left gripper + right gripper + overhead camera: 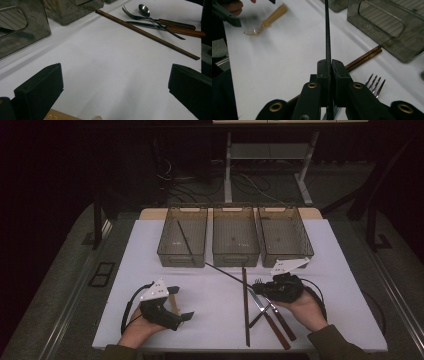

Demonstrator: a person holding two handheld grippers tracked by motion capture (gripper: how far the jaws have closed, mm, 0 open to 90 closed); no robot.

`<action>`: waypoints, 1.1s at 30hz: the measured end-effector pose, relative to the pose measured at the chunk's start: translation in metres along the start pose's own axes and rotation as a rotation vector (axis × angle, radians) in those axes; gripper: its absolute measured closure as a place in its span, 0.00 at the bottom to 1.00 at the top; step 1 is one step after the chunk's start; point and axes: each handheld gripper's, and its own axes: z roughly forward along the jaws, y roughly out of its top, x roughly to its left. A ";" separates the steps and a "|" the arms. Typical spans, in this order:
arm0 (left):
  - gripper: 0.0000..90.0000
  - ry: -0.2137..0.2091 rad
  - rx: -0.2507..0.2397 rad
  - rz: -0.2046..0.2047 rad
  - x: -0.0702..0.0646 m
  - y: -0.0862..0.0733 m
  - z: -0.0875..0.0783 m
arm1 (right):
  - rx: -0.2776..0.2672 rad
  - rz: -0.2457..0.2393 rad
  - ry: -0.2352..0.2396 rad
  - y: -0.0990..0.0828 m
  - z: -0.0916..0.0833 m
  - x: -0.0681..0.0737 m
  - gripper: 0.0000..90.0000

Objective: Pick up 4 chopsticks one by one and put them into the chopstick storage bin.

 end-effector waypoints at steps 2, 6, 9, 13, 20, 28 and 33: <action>0.00 -0.001 0.000 0.000 0.000 0.000 0.000 | -0.004 0.009 -0.007 0.003 0.000 -0.002 0.95; 0.00 0.000 0.001 0.000 0.000 0.000 0.000 | -0.001 0.020 -0.011 0.006 0.001 -0.004 0.95; 0.00 -0.001 0.001 0.002 0.000 0.000 0.001 | -0.002 0.020 -0.014 0.009 0.002 -0.005 0.95; 0.00 -0.001 0.002 0.004 0.000 0.000 0.000 | -0.010 0.019 -0.013 0.014 0.004 -0.006 0.95; 0.00 -0.001 0.005 0.007 0.001 0.000 0.000 | -0.021 0.021 -0.011 0.023 0.007 -0.007 0.95; 0.00 -0.001 0.001 0.004 0.001 0.000 0.000 | -0.041 0.017 -0.015 0.036 0.008 -0.007 0.95; 0.00 -0.004 0.003 0.003 0.000 0.000 0.001 | -0.049 0.012 -0.019 0.044 0.010 -0.008 0.95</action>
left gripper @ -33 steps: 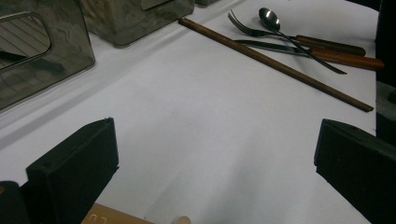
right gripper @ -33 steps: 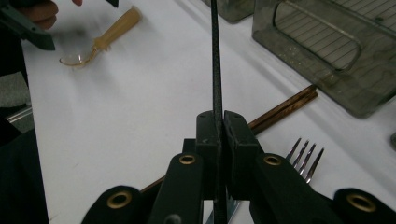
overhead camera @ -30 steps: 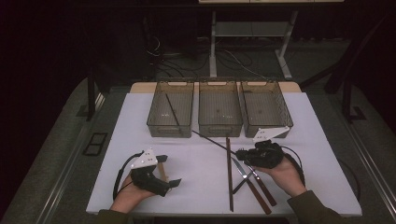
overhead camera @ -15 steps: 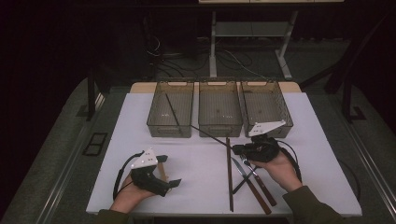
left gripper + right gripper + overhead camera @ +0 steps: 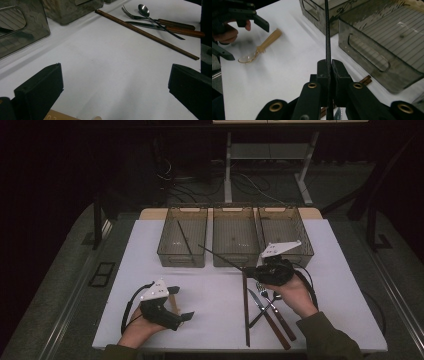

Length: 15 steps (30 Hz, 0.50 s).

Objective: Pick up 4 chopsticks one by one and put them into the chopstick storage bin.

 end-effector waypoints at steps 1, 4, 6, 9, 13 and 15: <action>0.00 0.000 -0.002 -0.002 0.000 0.000 0.000 | -0.005 -0.004 -0.004 0.002 0.001 0.000 0.95; 0.00 0.000 -0.002 -0.003 0.000 0.000 0.000 | -0.003 0.005 -0.011 0.007 0.003 -0.001 0.95; 0.00 0.001 -0.006 -0.006 0.000 0.000 -0.001 | -0.002 0.008 -0.021 0.011 0.006 -0.001 0.95; 0.00 0.000 -0.007 0.000 0.000 0.000 -0.001 | 0.004 0.014 -0.034 0.018 0.011 -0.002 0.95; 0.00 -0.001 -0.009 -0.002 0.000 0.000 -0.001 | 0.007 0.022 -0.039 0.029 0.019 -0.004 0.95; 0.00 -0.003 -0.004 0.000 -0.001 0.000 -0.001 | 0.007 0.021 -0.042 0.035 0.022 -0.005 0.95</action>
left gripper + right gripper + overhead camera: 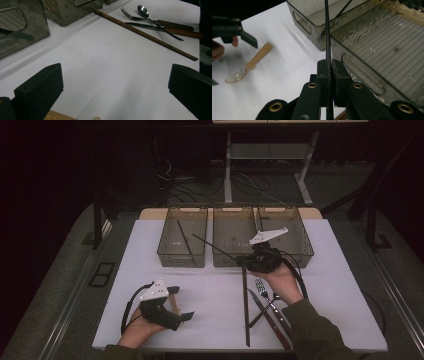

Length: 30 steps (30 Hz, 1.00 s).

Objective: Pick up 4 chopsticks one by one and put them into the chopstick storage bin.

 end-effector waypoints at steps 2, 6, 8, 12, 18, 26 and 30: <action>0.00 0.000 0.002 0.000 0.000 0.000 0.000 | -0.001 0.005 -0.001 0.006 0.002 -0.001 0.95; 0.00 0.001 0.000 -0.001 0.000 0.000 0.000 | -0.002 0.013 -0.006 0.016 0.008 -0.003 0.95; 0.00 0.000 0.000 -0.002 0.000 0.000 0.000 | -0.003 0.017 -0.006 0.021 0.011 -0.005 0.95; 0.00 0.001 -0.006 -0.007 -0.001 0.001 0.001 | -0.005 0.027 -0.007 0.030 0.018 -0.008 0.95; 0.00 0.003 -0.006 -0.011 0.000 0.001 0.001 | 0.021 0.047 -0.020 0.045 0.032 -0.009 0.95; 0.00 0.001 -0.019 -0.018 0.001 0.001 0.000 | 0.036 0.060 -0.051 0.065 0.051 -0.012 0.95; 0.00 -0.001 -0.016 -0.011 0.000 0.001 0.000 | 0.043 0.063 -0.064 0.074 0.061 -0.012 0.95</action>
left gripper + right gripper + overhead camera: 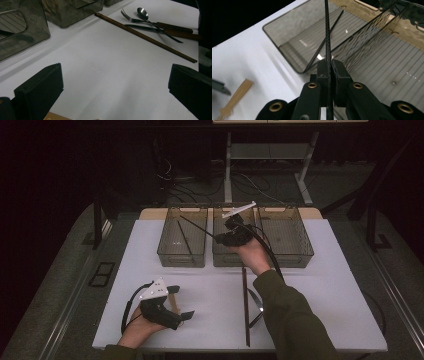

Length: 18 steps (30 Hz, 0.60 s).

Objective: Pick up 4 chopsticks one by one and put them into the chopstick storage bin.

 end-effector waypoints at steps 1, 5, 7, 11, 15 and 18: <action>0.00 -0.001 0.000 0.001 0.000 0.000 0.000 | 0.004 -0.003 -0.003 0.003 0.002 0.000 0.95; 0.00 -0.003 0.005 0.011 -0.001 0.000 0.000 | 0.006 0.007 -0.010 0.012 0.011 0.001 0.95; 0.00 -0.003 0.008 0.012 -0.001 0.000 0.000 | 0.008 0.013 -0.015 0.015 0.018 0.002 0.95; 0.00 -0.005 -0.003 0.005 -0.001 0.000 0.000 | 0.029 0.011 -0.024 0.021 0.031 0.005 0.95; 0.00 -0.011 0.002 0.007 0.000 0.000 0.001 | 0.034 0.018 -0.026 0.027 0.042 0.005 0.95; 0.00 -0.016 0.012 0.020 0.000 0.000 0.001 | 0.050 0.015 -0.044 0.031 0.050 0.004 0.95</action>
